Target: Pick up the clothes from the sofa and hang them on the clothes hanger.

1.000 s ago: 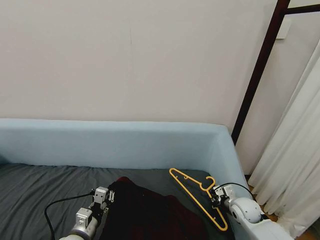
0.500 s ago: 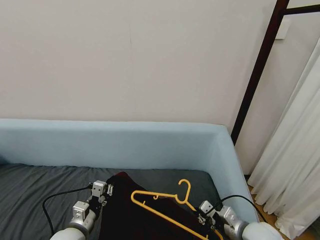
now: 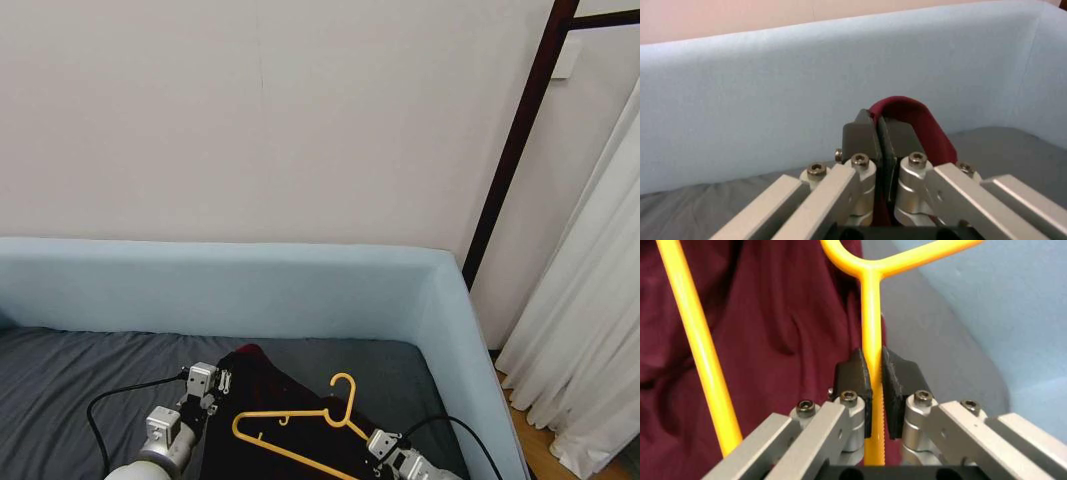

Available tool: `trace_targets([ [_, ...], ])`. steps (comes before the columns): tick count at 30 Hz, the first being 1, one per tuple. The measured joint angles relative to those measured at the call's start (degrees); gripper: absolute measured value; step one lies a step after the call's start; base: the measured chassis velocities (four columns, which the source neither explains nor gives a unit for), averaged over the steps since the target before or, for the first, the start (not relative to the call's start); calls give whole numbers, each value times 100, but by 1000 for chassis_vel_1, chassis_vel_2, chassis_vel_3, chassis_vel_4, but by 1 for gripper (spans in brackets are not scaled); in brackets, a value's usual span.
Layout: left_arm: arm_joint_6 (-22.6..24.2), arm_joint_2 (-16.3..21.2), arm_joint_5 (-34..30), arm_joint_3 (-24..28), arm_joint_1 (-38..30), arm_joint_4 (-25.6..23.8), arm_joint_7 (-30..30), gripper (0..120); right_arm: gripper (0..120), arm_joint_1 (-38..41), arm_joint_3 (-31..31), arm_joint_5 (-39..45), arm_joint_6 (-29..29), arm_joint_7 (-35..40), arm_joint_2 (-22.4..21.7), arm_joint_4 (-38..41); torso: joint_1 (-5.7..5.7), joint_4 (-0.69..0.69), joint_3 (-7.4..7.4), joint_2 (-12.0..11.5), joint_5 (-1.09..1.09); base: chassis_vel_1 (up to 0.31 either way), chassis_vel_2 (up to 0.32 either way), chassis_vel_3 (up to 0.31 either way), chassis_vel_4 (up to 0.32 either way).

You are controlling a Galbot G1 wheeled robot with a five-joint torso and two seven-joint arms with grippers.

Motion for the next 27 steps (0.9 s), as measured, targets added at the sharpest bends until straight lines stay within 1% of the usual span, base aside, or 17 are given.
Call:
trace_targets([
  [7, 0, 16, -7, 47, 13, -118, 0, 0, 4, 125, -81, -130, -112, 483, -12, -252, 0, 0, 0, 0, 0, 0, 0, 0, 0],
  [12, 0, 36, -7, 66, 80, -262, -2, 0, 4, 188, -68, -137, -121, 547, -16, -331, 0, 0, 0, 0, 0, 0, 0, 0, 0],
  [15, 2, 54, -7, 62, 198, -445, -5, 0, 4, 306, -153, -93, -114, 670, 30, -374, 0, -1, 0, 0, 0, 0, 0, 0, 0],
  [20, 3, 54, -6, 62, 249, -505, -5, 0, 4, 361, -216, -44, -87, 744, 57, -385, 0, -1, 0, 0, 0, 0, 0, 0, 0],
  [23, 6, 44, 8, 80, 329, -597, -7, 0, 4, 469, -330, 18, -31, 869, 116, -403, 0, 0, 0, 0, 2, 0, 0, 0, 0],
  [27, 19, -60, 104, 206, 480, -768, -18, 0, 4, 694, -547, 44, -21, 1029, 267, -505, 0, 1, 0, 0, 0, 0, 0, 0, 0],
])
